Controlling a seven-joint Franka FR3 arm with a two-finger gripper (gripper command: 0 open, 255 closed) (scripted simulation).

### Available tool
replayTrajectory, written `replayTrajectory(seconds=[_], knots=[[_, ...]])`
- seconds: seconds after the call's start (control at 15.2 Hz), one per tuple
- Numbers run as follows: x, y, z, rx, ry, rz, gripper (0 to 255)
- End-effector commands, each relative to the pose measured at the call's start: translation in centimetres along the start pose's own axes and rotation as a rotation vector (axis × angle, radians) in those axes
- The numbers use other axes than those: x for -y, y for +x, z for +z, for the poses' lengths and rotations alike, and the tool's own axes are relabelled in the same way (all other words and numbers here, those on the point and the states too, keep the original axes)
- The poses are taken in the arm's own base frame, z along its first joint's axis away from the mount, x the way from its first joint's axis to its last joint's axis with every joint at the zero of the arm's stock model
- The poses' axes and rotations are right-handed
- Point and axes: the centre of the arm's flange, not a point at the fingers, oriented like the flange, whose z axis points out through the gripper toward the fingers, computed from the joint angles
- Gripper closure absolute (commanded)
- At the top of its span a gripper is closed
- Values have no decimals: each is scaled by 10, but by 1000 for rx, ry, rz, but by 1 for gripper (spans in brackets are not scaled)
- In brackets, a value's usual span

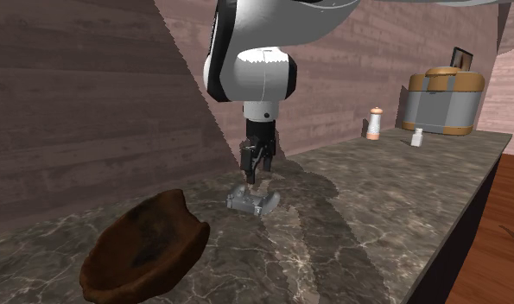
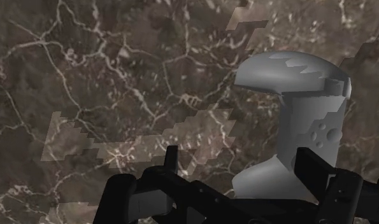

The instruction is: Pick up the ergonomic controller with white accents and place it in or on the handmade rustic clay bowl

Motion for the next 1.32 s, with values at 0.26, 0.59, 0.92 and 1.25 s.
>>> replayTrajectory(seconds=[0.26,0.59,0.92,1.25], knots=[[0,0,0,0,0,0,255],[0,0,0,0,0,0,255],[49,-4,0,4,22,-54,0],[68,-6,16,6,31,-74,0]])
